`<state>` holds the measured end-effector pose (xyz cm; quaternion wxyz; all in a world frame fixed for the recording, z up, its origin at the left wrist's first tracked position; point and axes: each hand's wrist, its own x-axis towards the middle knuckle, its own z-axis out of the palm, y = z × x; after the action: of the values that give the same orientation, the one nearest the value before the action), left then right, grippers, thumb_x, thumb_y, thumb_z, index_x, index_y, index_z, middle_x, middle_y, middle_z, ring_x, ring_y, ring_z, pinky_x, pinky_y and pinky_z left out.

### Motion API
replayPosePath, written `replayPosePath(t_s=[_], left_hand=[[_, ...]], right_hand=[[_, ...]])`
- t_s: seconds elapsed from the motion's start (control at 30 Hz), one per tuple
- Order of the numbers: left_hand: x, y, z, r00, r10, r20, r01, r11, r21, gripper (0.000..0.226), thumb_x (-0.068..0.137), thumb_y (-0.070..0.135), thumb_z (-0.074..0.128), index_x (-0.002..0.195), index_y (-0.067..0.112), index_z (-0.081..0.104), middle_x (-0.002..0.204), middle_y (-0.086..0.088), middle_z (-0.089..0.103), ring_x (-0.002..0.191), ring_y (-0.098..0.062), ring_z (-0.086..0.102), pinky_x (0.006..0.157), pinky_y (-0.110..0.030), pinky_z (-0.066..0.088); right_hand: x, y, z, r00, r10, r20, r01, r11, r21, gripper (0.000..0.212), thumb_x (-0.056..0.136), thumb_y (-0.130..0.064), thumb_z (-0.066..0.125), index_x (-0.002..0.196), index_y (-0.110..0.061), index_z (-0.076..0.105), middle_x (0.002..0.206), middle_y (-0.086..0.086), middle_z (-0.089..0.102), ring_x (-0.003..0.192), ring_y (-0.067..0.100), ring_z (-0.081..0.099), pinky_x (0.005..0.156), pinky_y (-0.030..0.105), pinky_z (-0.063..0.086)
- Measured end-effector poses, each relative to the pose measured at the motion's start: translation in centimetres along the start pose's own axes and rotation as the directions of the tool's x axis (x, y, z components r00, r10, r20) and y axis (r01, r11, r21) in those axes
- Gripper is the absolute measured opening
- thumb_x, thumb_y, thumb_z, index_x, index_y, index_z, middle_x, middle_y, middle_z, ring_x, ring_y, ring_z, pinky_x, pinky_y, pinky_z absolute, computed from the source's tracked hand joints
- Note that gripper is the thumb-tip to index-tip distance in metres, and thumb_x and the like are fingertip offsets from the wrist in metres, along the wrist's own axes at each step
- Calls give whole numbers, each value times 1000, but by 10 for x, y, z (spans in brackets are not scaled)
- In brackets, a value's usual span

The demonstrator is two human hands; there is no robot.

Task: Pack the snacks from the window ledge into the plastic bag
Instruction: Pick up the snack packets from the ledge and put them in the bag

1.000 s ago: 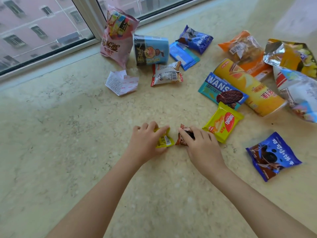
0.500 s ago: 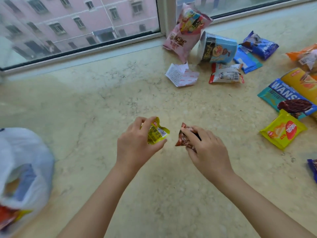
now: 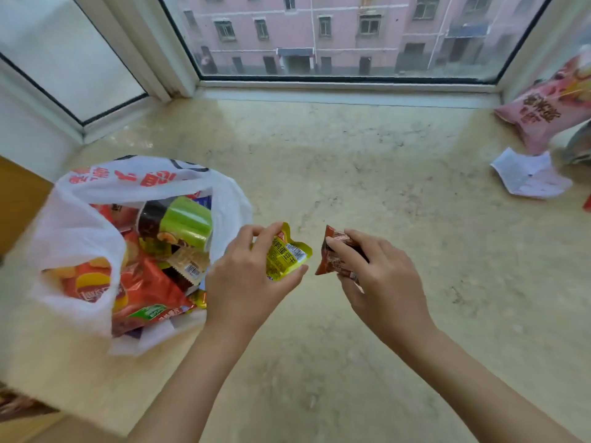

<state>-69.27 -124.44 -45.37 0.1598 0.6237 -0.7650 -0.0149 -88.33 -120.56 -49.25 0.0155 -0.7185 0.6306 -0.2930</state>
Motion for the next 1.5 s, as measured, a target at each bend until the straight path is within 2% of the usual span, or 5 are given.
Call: replayPosePath(t_s=[0.63,0.77,1.07,1.3,1.5], left_hand=[[25,-167,-39,973,-223,53,211,963,169,64,79,46,68,134,23,46,117,-1,53,107,-21,52,77,-35,47],[12,-154,-27,977,-208,-42,211,971,110,51,78,12,68,127,13,56,100,-6,63,84,-27,64,58,-34,49],[-14,-159,25,978,-182,98,182,983,18,82,77,2,73,147,15,33,130,-5,52,105,-23,61,76,-33,53],[-26,-155,18,993,-104,52,102,994,35,77,70,-5,75,140,12,46,128,-6,57,102,-22,62,58,-28,54],[-38,-150,9,983,184,-13,-174,951,257,71,83,4,66,147,16,38,152,-6,37,140,-21,35,106,-41,37]], right_hand=[[109,-185,115,949,-308,68,305,951,53,46,73,-10,53,118,-14,63,115,12,64,96,35,62,68,40,52],[114,-184,133,947,-243,211,234,970,71,55,72,-4,68,126,-12,57,115,12,60,96,35,58,55,30,43],[105,-149,146,923,-207,325,253,962,-104,75,63,9,66,133,-11,51,122,22,56,106,45,55,84,58,46],[87,-121,132,892,-248,378,330,929,-168,66,58,-18,88,117,-6,61,133,26,52,126,43,48,100,53,43],[74,-100,113,848,-378,371,475,853,-216,73,59,-19,85,127,-11,59,148,20,39,136,37,38,106,54,36]])
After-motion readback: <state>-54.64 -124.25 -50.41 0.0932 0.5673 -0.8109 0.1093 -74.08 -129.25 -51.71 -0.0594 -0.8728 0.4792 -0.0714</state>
